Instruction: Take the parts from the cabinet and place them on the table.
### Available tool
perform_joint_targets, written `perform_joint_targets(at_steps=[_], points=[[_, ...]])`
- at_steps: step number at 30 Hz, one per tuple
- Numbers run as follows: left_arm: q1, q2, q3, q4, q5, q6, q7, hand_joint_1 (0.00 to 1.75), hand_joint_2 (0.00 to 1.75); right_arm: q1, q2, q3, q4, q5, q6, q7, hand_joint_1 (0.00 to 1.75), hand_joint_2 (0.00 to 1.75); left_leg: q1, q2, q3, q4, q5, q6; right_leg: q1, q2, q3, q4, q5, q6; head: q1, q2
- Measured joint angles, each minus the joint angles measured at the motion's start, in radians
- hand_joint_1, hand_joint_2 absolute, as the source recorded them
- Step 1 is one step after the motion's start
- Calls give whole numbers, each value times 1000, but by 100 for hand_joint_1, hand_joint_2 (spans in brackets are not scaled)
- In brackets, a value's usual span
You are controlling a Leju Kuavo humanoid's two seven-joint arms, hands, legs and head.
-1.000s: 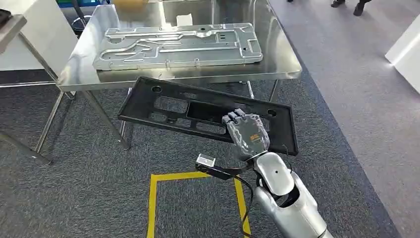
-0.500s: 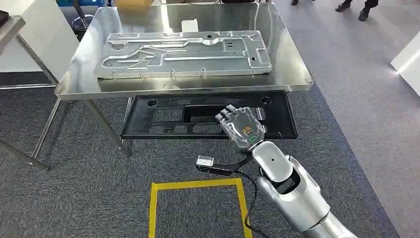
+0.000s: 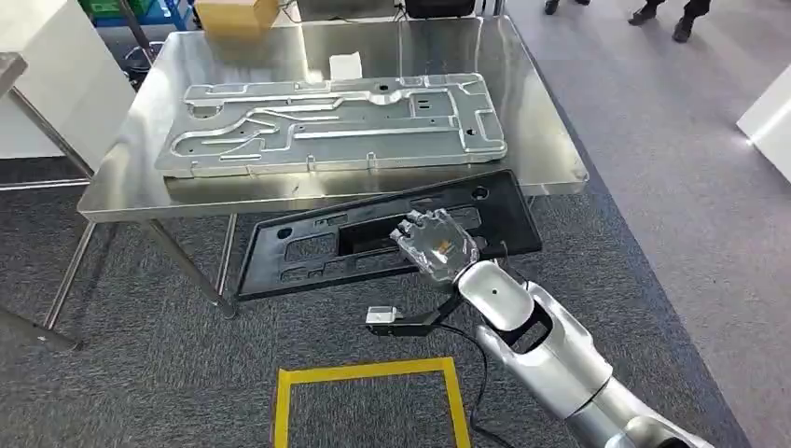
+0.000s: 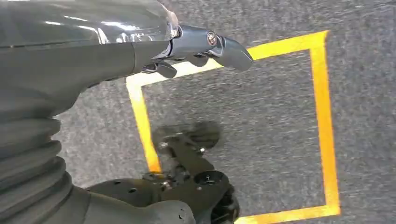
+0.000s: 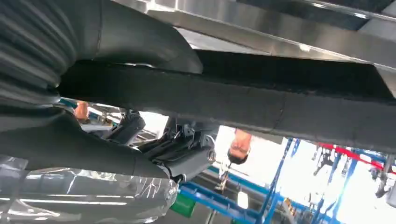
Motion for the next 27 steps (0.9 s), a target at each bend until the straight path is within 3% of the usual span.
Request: perform_joint_targets(at_steps=[3,4,5,6,8,9,10,11,12,13,14,16,18,19,20,21,22,24,25,26,27], points=[[0,0,0,0,3,2,-1,0,175,-1,-5,2,4,1,-13,4,175,175,-1,-5,20,-9,-2,22,-1,0,15,8,4,21,0,0],[0,0,0,0,5,3,-1,0,175,-1,-6,-1,1,1,-19,6,175,175,2,-4,40,-19,-6,29,-6,-2,0,45,9,23,1,0],[-1,0,0,0,5,4,-2,0,175,-3,-8,-2,0,1,-29,6,175,175,1,-5,55,-24,-14,37,-6,-3,-31,104,18,26,2,0],[-2,0,0,0,6,5,-2,0,175,-4,-11,-2,0,1,-37,8,175,175,1,-5,66,-25,-23,43,-5,-3,-82,175,7,30,3,0],[-3,0,0,0,10,7,-3,0,175,0,-16,-3,-4,1,-43,11,175,175,-1,-6,87,-26,-45,45,-5,-3,-178,277,-57,38,3,0],[-1,0,0,0,12,8,-3,0,175,5,-18,-5,-8,3,-48,12,175,175,-1,-9,102,-26,-57,46,-5,-3,-212,294,-90,39,3,0],[1,1,0,0,13,9,-3,0,175,12,-22,-10,-13,3,-53,14,175,175,-2,-12,119,-26,-70,46,-5,-3,-231,283,-98,39,3,0],[2,1,0,0,13,10,-3,0,175,16,-26,-17,-19,3,-57,15,175,175,-3,-15,139,-26,-85,45,-4,-3,-234,242,-75,32,3,0],[5,1,0,0,13,10,-3,0,175,19,-30,-23,-24,3,-61,16,175,175,-5,-16,160,-27,-100,43,-1,-3,-227,176,-22,24,3,0],[7,0,0,0,13,10,-3,0,175,22,-34,-28,-30,3,-68,17,175,175,-7,-16,178,-27,-115,40,5,-4,-218,103,58,9,3,0],[13,-3,0,4,13,10,-3,0,175,26,-41,-32,-31,5,-77,17,175,175,-6,-17,184,-30,-130,38,14,-7,-216,31,182,-8,3,0],[7,-3,0,6,13,10,-2,0,175,35,-43,-38,-43,10,-85,17,175,175,-10,-21,205,-39,-157,22,19,0,-209,23,178,-10,3,0],[6,-2,0,6,14,10,-3,0,175,36,-47,-44,-56,15,-89,17,175,175,-13,-20,228,-29,-134,11,15,1,-180,6,161,-27,5,0],[5,3,0,6,14,10,-3,0,175,37,-46,-48,-63,19,-98,21,175,175,-13,-19,224,-13,-137,9,6,0,-156,-6,159,-29,5,0],[3,3,0,6,15,10,-5,0,175,37,-48,-51,-68,32,-117,24,175,175,-11,-13,210,39,-126,3,5,0,-134,-14,149,-35,2,0],[1,2,0,7,14,10,-4,0,175,38,-47,-52,-71,47,-144,26,175,175,-8,-11,162,115,-125,-2,4,0,-118,-19,138,-39,-3,0],[1,2,0,7,14,10,-4,0,175,42,-46,-54,-77,61,-170,27,175,175,-4,-10,116,175,-143,-9,4,1,-106,-20,127,-40,-2,0],[4,3,0,7,14,10,-4,0,175,60,-44,-61,-89,81,-200,29,175,175,2,-7,34,243,-241,-17,2,2,-72,-21,97,-37,-3,0],[7,3,0,7,14,10,-4,0,175,70,-44,-64,-94,85,-205,31,175,175,5,-6,12,237,-274,-20,1,3,-53,-21,81,-34,-3,0],[10,4,0,7,15,10,-4,0,175,78,-43,-67,-98,87,-208,31,175,175,7,-5,0,206,-281,-26,-1,4,-30,-21,64,-30,-3,0],[13,4,0,7,15,10,-4,0,175,84,-43,-71,-101,87,-209,31,175,175,8,-4,-2,154,-249,-25,-2,4,-8,-21,47,-27,-3,0]])
